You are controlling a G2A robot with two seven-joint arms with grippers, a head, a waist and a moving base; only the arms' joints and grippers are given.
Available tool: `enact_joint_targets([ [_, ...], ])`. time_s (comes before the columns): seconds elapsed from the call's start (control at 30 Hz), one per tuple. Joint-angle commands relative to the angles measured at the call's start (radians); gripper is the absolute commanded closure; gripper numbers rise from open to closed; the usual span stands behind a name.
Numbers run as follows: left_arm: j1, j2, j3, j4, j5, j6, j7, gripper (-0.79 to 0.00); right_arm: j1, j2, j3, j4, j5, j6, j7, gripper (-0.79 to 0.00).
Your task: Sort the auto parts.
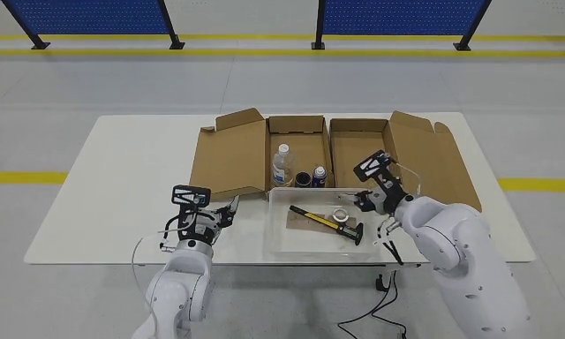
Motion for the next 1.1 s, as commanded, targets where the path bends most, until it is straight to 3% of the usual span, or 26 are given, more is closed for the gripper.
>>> enact_joint_targets([
  [0.0, 0.0, 0.0, 0.0, 0.0, 0.0, 0.0, 0.0, -0.785, 0.031, -0.003, -0.025, 0.028, 0.021, 0.015, 0.062, -0.785],
  [0.2, 0.0, 0.0, 0.0, 0.0, 0.0, 0.0, 0.0, -0.785, 0.104, -0.015, -0.09, 0.121, 0.127, 0.038, 0.16, -0.785],
  [0.43, 0.0, 0.0, 0.0, 0.0, 0.0, 0.0, 0.0, -0.785, 0.169, -0.019, -0.131, 0.207, 0.212, -0.011, 0.234, -0.785],
  [0.87, 0.0, 0.0, 0.0, 0.0, 0.0, 0.0, 0.0, -0.785, 0.21, 0.001, -0.124, 0.303, 0.257, -0.21, 0.263, -0.785],
  [1.07, 0.0, 0.0, 0.0, 0.0, 0.0, 0.0, 0.0, -0.785, 0.21, 0.001, -0.124, 0.303, 0.257, -0.21, 0.263, -0.785],
])
